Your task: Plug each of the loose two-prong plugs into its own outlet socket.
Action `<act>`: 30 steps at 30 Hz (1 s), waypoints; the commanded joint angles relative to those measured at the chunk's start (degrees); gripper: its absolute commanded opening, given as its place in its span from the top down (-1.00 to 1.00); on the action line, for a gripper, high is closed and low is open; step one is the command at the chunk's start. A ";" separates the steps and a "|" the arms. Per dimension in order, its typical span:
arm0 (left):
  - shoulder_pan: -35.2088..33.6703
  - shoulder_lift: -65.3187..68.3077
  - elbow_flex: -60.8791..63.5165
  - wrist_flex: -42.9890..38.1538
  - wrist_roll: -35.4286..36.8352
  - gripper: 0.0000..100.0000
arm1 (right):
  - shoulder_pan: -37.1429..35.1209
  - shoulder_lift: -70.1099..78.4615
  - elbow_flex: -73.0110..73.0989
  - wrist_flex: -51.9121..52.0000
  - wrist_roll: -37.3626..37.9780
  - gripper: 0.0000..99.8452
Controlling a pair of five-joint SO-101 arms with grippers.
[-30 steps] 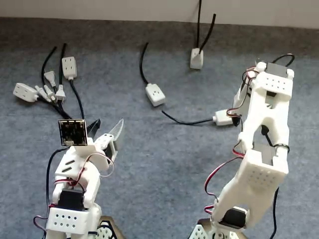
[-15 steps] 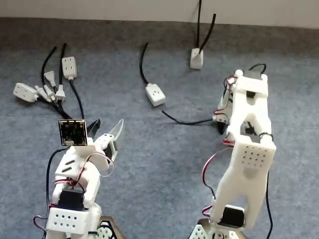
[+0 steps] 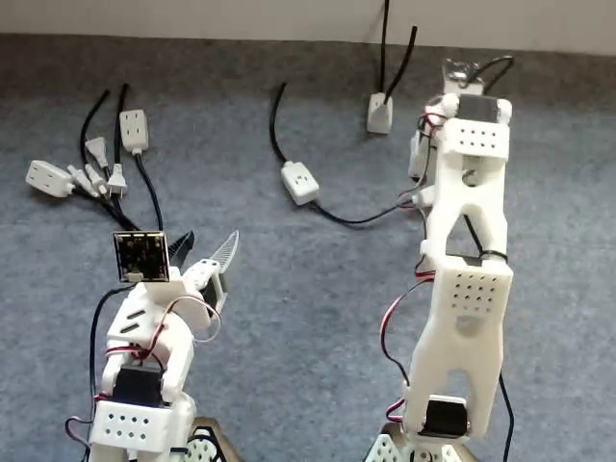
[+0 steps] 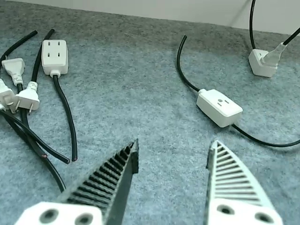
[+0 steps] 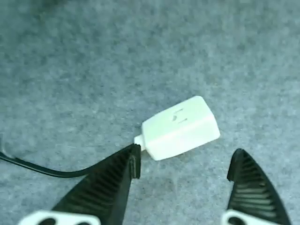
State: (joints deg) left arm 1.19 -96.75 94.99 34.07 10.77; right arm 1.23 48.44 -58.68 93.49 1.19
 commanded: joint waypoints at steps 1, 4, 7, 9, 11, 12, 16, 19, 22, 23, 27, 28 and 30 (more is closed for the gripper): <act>1.01 -0.40 -0.31 -1.76 -0.18 0.50 | -2.33 -1.54 -3.30 -1.80 0.53 0.40; 1.01 -0.40 -0.31 -1.76 -0.18 0.50 | -1.27 -1.89 -3.65 -0.92 0.09 0.40; 1.10 -0.40 -0.31 -1.76 -0.18 0.50 | 0.04 -2.07 -3.82 1.89 -2.11 0.40; 1.10 -0.40 -0.31 -1.76 -0.18 0.50 | 0.92 -1.54 -3.82 2.86 -7.30 0.40; 1.10 -0.40 -0.31 -1.76 -0.18 0.50 | 1.45 -1.45 -3.30 1.98 -13.45 0.40; 1.10 -0.40 -0.31 -1.76 -0.18 0.50 | 1.54 -1.45 -3.12 1.10 -16.70 0.40; 1.10 -0.40 -0.31 -1.76 -0.18 0.50 | 0.84 1.01 -2.24 -1.01 -28.75 0.40; 1.10 -0.40 -0.31 -1.76 -0.18 0.50 | 0.31 3.74 -2.24 -4.09 -35.16 0.40; 1.10 -0.40 -0.31 -1.76 -0.18 0.50 | 0.22 6.20 -2.24 -6.37 -38.24 0.40; 1.10 -0.40 -0.31 -1.76 -0.18 0.50 | 0.22 6.90 -2.24 -6.99 -38.77 0.40; 1.10 -0.40 -0.31 -1.76 -0.18 0.50 | 0.66 8.84 -2.24 -9.27 -38.95 0.64; 1.10 -0.40 -0.31 -1.76 -0.18 0.50 | 0.92 9.19 -2.24 -9.45 -38.95 0.72; 1.10 -0.40 -0.31 -1.76 -0.18 0.50 | 1.27 9.27 -2.24 -9.01 -38.95 0.87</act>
State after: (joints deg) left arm 1.19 -96.75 94.99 33.98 10.77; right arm 1.93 58.90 -59.65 85.41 -37.05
